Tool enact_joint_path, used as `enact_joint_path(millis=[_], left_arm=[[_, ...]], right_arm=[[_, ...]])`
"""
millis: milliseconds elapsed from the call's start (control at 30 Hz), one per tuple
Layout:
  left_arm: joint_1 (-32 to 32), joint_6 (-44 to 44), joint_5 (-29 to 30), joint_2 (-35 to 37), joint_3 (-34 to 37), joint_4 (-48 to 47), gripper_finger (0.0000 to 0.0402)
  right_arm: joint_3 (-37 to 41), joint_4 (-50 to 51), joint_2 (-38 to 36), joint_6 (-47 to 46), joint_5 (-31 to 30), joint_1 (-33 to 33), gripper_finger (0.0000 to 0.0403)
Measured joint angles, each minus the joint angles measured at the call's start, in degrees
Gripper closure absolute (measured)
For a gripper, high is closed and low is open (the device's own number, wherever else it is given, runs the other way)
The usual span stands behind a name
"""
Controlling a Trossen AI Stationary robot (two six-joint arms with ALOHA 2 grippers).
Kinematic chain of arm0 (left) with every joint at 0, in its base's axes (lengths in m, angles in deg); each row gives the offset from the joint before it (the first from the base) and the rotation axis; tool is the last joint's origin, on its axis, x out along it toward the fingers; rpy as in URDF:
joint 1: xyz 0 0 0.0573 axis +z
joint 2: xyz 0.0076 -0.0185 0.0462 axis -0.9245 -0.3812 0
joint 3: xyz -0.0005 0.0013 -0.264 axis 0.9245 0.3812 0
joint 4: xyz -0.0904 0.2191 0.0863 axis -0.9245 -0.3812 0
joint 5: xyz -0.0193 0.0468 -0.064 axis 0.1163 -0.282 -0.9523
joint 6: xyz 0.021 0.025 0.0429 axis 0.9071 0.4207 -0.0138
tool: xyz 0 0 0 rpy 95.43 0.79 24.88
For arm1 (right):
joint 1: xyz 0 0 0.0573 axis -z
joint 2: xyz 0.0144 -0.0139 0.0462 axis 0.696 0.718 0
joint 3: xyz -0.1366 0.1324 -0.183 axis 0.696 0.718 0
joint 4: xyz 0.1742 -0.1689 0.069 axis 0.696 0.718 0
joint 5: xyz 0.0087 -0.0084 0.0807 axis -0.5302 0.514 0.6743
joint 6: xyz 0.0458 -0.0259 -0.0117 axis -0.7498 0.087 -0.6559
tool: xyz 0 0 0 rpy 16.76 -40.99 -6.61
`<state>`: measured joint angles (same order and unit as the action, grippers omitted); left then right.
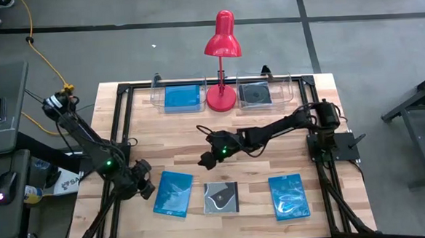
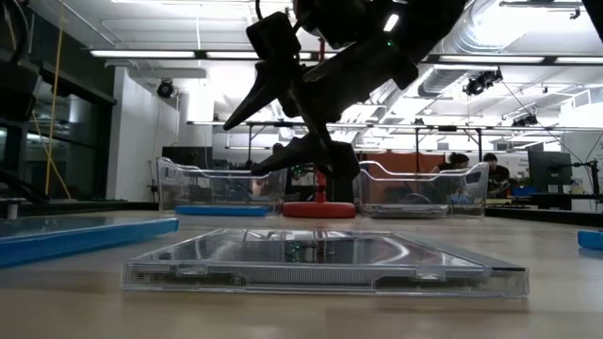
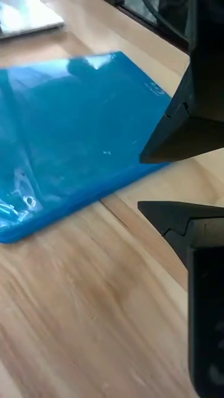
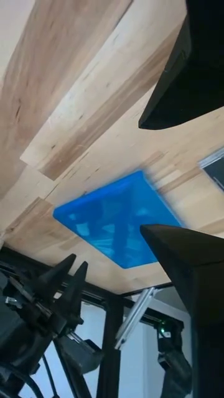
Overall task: Pick & place jewel cases by type
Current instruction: Put the left blue cd case into the left transparent bin
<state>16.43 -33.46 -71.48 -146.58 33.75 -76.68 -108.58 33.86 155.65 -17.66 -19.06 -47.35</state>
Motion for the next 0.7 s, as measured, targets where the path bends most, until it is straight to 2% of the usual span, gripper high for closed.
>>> enact_joint_path(millis=[200, 533, 633, 700], left_arm=[[2.3, 1.03, -4.23, 0.0, 0.0, -1.41, 0.0296], [2.41, -1.18, -2.34, 0.0, 0.0, -0.26, 0.0296], [2.4, -0.37, -3.31, 0.0, 0.0, 3.11, 0.0296], [2.39, 0.71, -1.64, 0.0, -0.02, 6.52, 0.0296]], right_arm=[[0.0, 0.0, 0.0, 3.38, 0.32, 0.62, 0.0155], [0.0, -2.87, 0.0, 7.97, 2.58, 1.46, 0.0155], [0.0, -3.7, 0.0, 8.95, 2.53, 1.37, 0.0155], [0.0, -3.65, 0.0, 9.12, 2.29, 1.1, 0.0155]])
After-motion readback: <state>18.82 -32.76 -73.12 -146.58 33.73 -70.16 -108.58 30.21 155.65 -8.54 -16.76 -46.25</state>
